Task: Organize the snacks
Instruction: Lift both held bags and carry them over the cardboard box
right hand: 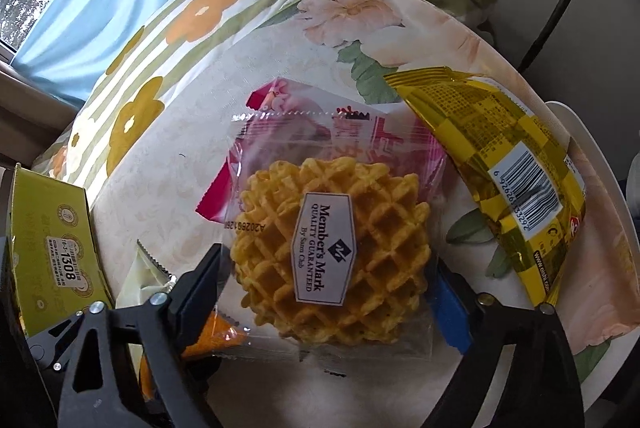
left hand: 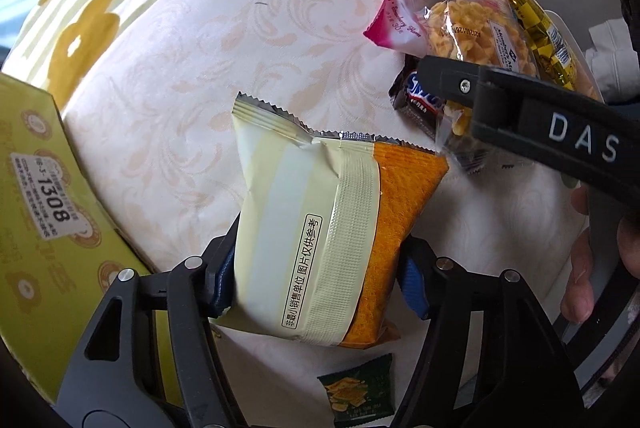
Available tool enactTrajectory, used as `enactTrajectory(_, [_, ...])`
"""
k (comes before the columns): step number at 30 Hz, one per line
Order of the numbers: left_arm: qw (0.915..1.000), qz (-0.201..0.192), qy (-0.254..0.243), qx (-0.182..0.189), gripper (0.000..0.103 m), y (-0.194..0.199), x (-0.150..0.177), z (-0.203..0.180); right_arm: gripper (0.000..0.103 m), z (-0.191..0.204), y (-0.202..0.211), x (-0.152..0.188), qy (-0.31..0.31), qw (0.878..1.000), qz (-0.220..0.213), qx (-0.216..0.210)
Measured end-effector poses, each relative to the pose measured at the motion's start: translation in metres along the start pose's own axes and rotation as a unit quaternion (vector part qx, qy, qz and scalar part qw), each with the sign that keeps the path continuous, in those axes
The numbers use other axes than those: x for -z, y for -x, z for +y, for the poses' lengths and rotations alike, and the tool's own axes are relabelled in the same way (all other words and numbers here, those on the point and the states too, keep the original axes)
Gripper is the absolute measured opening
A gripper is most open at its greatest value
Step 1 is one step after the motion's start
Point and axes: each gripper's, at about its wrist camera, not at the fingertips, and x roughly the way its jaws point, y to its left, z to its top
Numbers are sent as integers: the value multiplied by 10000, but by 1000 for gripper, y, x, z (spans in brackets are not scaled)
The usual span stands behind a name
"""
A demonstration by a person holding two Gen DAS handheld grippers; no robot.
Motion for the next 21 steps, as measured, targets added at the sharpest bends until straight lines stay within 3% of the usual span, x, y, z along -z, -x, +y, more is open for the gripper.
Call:
enactTrajectory(7, [9999, -40, 91, -53, 62, 7, 5, -6, 73, -4, 9, 6, 143, 9998, -69, -72])
enactTrajectory(14, [9989, -235, 344, -216, 62, 26, 10, -13, 73, -6, 29, 10, 295, 9979, -28, -574])
enactTrajectory(21, [9937, -672, 804, -404, 62, 65, 19, -20, 73, 7, 71, 3, 902, 9910, -294, -941])
